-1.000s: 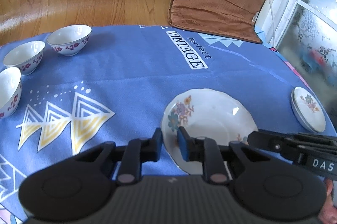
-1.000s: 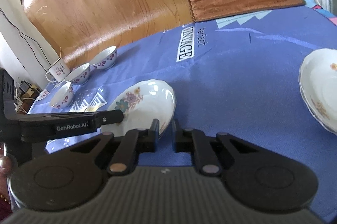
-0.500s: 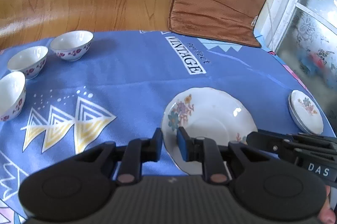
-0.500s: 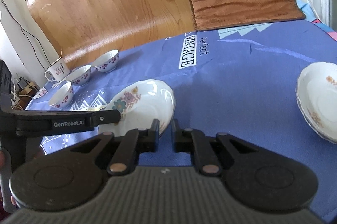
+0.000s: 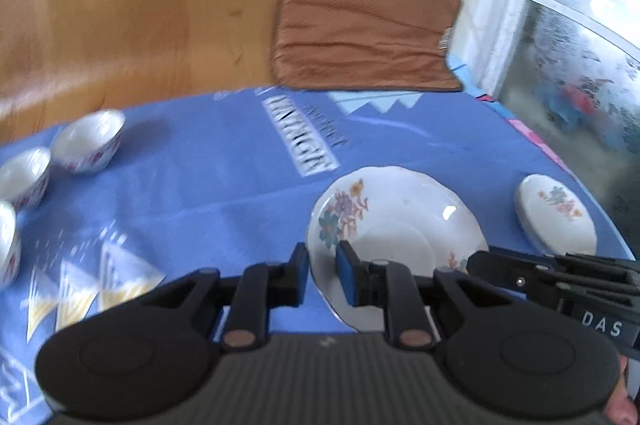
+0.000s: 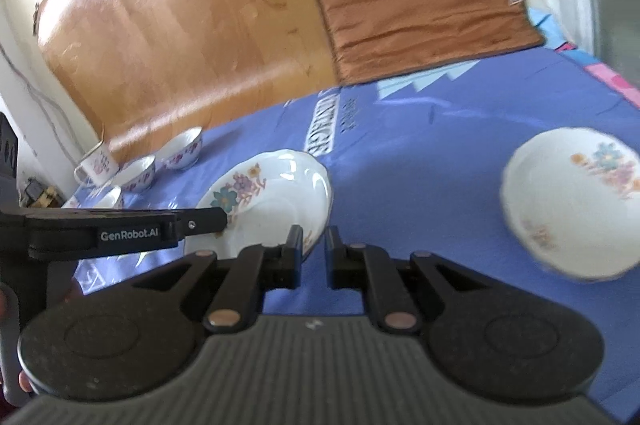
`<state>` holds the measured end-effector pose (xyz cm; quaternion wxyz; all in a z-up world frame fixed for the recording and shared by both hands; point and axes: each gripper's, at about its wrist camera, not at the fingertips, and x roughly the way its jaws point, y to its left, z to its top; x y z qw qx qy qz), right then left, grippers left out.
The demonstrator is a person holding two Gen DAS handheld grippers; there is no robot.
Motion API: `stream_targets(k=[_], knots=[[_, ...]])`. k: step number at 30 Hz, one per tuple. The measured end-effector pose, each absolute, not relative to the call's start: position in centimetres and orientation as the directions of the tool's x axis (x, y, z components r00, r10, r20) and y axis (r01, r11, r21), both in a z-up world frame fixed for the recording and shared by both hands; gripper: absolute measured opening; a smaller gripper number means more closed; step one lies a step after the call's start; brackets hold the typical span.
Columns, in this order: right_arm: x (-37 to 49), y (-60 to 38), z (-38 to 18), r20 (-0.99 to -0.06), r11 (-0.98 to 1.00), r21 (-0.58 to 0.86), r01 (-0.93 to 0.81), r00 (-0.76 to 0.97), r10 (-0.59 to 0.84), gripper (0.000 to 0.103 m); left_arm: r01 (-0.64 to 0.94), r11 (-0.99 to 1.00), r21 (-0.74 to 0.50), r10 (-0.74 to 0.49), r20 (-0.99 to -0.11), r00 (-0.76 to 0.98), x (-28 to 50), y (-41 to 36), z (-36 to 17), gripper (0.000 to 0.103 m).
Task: Organize plates and bowls
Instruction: 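Carry the plate with the right gripper and lower it onto the plate stack, then open the right gripper and release the plate on the stack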
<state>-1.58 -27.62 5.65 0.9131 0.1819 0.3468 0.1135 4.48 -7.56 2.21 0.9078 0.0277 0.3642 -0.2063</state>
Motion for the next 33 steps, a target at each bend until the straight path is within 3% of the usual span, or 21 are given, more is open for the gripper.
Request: stream_targets(k=[8, 15, 25, 31, 33], knots=[[-3.8, -33.4, 6.8, -0.551, 0.918, 0.394, 0.050, 0.812, 0.192, 0.014, 0.543, 0.839, -0.044, -0.440, -0.642, 0.628, 4.8, -15.8, 3.9, 0.017], [-5.8, -38.3, 6.4, -0.561, 0.907, 0.377, 0.189, 0.826, 0.061, 0.014, 0.636, 0.770, -0.053, -0.501, -0.667, 0.551, 5.2, -22.5, 2.7, 0.017], [-6.3, -41.2, 5.1, -0.588, 0.879, 0.391, 0.271, 0.809, 0.012, 0.015, 0.667, 0.743, -0.048, -0.498, -0.705, 0.504, 5.4, -26.2, 1.0, 0.017], [-6.1, -41.1, 4.9, -0.577, 0.875, 0.398, 0.275, 0.816, 0.006, 0.022, 0.661, 0.749, -0.034, -0.481, -0.714, 0.509, 5.6, -26.5, 0.5, 0.020], [-6.3, -40.8, 5.2, -0.564, 0.885, 0.369, 0.283, 0.825, -0.029, 0.034, 0.661, 0.750, -0.029, -0.486, -0.702, 0.521, 5.4, -26.3, 0.9, 0.021]])
